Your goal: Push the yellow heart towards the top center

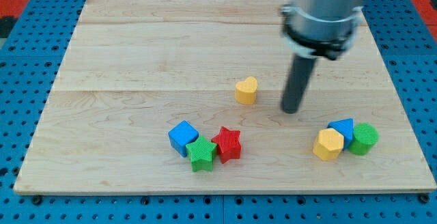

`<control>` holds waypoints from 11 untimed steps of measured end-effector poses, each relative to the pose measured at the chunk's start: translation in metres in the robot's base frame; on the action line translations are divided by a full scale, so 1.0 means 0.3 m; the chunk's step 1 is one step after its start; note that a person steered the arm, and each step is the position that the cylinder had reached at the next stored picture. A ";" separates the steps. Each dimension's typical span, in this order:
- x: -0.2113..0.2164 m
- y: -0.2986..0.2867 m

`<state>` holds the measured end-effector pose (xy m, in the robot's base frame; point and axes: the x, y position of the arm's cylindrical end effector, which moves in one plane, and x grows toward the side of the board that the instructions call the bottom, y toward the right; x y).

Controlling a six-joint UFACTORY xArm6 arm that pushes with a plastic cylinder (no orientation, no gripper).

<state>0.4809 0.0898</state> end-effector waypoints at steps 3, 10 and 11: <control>-0.143 -0.282; -0.577 -0.088; -0.694 -0.215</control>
